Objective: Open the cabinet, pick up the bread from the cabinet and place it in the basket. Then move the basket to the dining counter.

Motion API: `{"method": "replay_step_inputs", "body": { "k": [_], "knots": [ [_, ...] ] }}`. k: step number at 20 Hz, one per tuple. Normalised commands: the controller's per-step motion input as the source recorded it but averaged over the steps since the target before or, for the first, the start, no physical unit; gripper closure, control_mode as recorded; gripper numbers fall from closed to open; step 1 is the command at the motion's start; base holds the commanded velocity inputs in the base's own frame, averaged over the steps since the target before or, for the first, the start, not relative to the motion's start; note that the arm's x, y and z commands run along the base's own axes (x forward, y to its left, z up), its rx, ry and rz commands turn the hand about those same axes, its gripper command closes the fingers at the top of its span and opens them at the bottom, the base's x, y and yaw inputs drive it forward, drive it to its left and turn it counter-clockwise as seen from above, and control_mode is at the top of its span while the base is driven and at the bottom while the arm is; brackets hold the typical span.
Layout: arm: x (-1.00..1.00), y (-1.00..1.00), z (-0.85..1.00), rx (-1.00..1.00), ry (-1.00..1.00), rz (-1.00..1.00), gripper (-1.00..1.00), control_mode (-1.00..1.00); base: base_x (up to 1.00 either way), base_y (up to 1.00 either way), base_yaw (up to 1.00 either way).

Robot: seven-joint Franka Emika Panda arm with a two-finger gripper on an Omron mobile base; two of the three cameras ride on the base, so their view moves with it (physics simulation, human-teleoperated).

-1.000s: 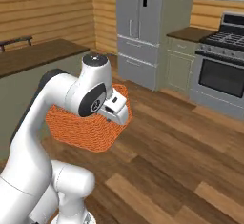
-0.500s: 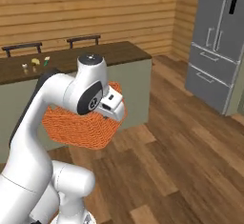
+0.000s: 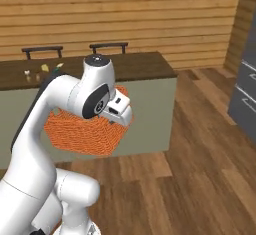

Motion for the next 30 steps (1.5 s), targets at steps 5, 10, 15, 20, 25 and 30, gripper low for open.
{"method": "replay_step_inputs", "body": {
  "k": [5, 10, 15, 20, 25, 30],
  "knots": [
    [0.00, 0.00, 0.00, 0.00, 0.00, 0.00, 1.00, 1.00, 1.00, -0.90, 0.40],
    [0.00, 0.00, 0.00, 0.00, 0.00, 0.00, 1.00, 1.00, 1.00, -0.70, 0.37],
    [0.00, 0.00, 0.00, 0.00, 0.00, 0.00, 1.00, 1.00, 0.97, -0.15, 0.39],
    [0.00, 0.00, 0.00, 0.00, 0.00, 0.00, 1.00, 1.00, 0.95, -0.09, 0.33],
    [0.00, 0.00, 0.00, 0.00, 0.00, 0.00, 1.00, 1.00, 0.72, -0.59, 0.06],
    [0.20, -0.03, -0.04, 0.01, 0.00, 0.00, 1.00, -1.00, 0.62, -0.31, 0.00]
  ]
}}
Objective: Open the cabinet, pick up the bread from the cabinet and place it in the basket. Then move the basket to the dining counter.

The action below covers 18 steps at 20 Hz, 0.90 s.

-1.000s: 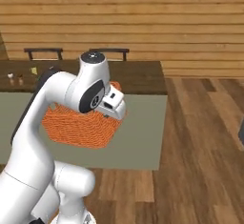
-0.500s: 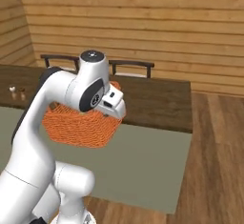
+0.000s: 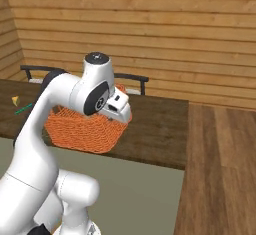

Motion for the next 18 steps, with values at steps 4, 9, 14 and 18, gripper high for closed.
{"method": "replay_step_inputs", "body": {
  "k": [4, 9, 14, 18],
  "knots": [
    [1.00, -0.02, -0.24, 0.06, 0.00, 0.00, 1.00, -1.00, 0.00, 0.00, 0.00],
    [1.00, -0.02, -0.37, 0.08, 0.01, 0.00, 1.00, -1.00, 0.00, 0.00, 0.00],
    [1.00, 0.00, -0.59, 0.03, 0.07, 0.00, 1.00, -1.00, 0.00, 0.00, 0.00],
    [1.00, 0.00, -0.58, 0.00, 0.08, 0.00, 1.00, -1.00, 0.00, 0.00, 0.00]
  ]
}}
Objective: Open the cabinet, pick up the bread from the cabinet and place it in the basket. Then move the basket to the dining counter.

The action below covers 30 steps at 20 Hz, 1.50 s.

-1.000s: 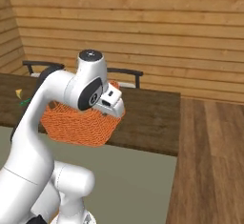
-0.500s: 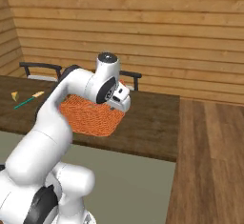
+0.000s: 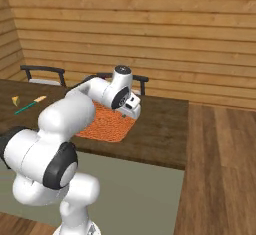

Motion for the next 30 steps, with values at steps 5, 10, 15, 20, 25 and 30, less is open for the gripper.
{"method": "replay_step_inputs", "body": {
  "k": [5, 10, 15, 20, 25, 30],
  "knots": [
    [1.00, 0.00, -0.51, 0.00, 0.02, 0.00, 1.00, -1.00, 0.00, 0.00, 0.00],
    [0.83, 0.00, -0.47, 0.00, 0.00, 0.00, 1.00, -1.00, 0.00, 0.00, 0.00],
    [0.44, 0.00, -0.13, -0.01, 0.00, 0.00, -1.00, -1.00, 0.00, 0.00, 0.00],
    [0.06, 0.03, 0.10, -0.01, -0.07, 0.00, -1.00, -1.00, 0.00, 0.00, 0.00],
    [-0.03, 0.00, 0.42, -0.01, -0.13, 0.01, -1.00, -1.00, 0.00, 0.00, 0.00],
    [-0.61, 0.04, 0.87, -0.09, -0.04, 0.00, -1.00, -1.00, 0.00, 0.00, 0.00]
  ]
}}
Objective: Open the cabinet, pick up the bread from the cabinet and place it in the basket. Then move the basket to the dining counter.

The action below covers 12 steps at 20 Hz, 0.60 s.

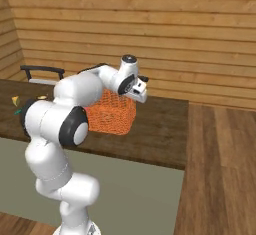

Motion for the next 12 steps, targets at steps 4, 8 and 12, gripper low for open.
{"method": "replay_step_inputs", "body": {
  "k": [4, 8, 12],
  "knots": [
    [-1.00, 0.16, 0.83, -0.10, 0.00, -0.01, -1.00, -1.00, 0.00, 0.00, 0.00],
    [-1.00, 0.57, 0.73, -0.14, 0.01, -0.06, -1.00, -1.00, 0.00, 0.00, 0.00],
    [-1.00, 0.40, 0.71, -0.07, 0.03, -0.04, -1.00, -1.00, 0.00, 0.00, 0.00]
  ]
}}
